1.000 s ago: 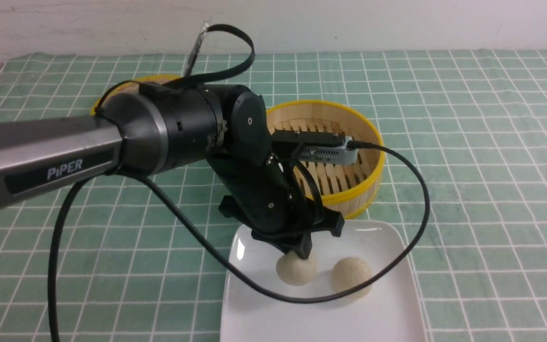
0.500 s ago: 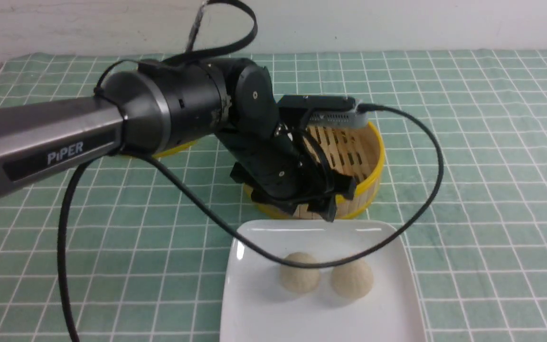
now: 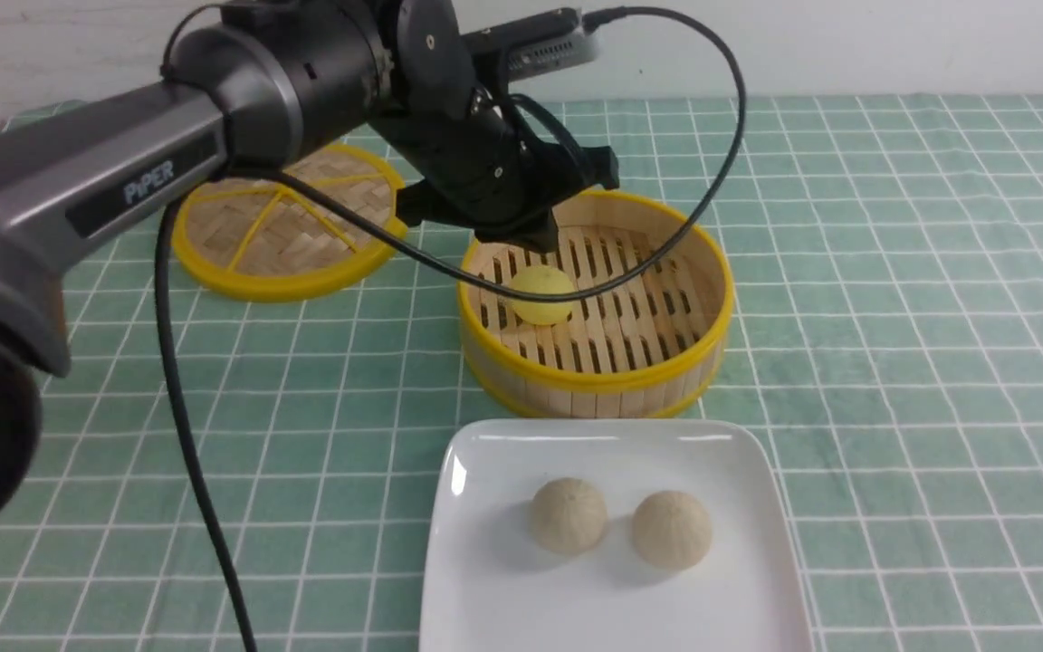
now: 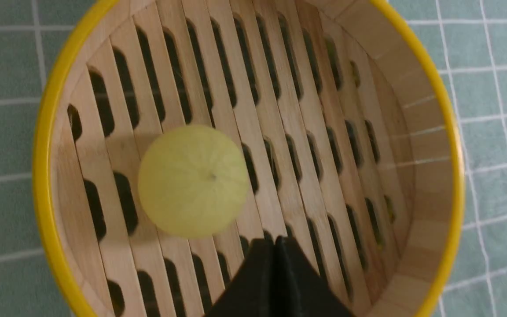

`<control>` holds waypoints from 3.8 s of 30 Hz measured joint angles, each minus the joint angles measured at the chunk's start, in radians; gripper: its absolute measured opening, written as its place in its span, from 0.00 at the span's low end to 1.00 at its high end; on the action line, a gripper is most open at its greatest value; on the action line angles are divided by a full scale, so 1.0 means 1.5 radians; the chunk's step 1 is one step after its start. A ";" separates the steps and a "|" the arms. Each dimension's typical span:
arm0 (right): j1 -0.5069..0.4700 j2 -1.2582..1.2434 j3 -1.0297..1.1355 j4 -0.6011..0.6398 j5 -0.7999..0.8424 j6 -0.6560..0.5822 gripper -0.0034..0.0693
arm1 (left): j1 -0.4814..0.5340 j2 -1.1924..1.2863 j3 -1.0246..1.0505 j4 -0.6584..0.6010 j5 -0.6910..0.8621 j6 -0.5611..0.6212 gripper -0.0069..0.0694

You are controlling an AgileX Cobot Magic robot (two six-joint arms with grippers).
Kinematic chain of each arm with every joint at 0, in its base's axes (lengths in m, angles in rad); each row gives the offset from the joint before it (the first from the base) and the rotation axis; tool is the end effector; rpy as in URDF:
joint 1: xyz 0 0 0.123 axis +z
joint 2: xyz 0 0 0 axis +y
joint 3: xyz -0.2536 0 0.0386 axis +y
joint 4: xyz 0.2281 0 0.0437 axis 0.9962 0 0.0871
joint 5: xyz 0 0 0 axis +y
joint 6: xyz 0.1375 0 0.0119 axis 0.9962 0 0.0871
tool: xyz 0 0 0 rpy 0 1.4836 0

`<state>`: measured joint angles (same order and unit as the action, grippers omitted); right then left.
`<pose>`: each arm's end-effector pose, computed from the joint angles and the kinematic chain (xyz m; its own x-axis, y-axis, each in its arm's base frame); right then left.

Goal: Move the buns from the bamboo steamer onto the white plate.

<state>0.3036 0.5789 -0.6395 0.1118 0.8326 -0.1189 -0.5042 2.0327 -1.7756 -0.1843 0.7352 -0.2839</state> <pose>0.1308 0.0529 0.2647 -0.5851 -0.2287 -0.7780 -0.3849 0.9228 0.0182 0.3987 -0.2394 0.2100 -0.8477 0.0042 -0.5304 0.2191 0.9135 -0.3429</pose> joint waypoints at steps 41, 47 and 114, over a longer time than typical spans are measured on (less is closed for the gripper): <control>0.000 0.000 0.001 0.020 -0.001 0.000 0.19 | 0.000 -0.291 0.026 0.021 0.294 0.078 0.12; 0.000 0.000 0.001 0.020 -0.001 0.000 0.19 | -0.052 -0.386 0.239 0.031 0.317 0.086 0.12; 0.000 -0.279 0.252 0.089 -0.448 0.000 0.05 | -0.225 -0.306 0.418 0.083 -0.031 0.007 0.40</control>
<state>0.3036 0.1611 -0.2609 0.2460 0.1605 -0.1189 -0.8418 1.5734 -1.1489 -0.0602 0.6883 -0.2739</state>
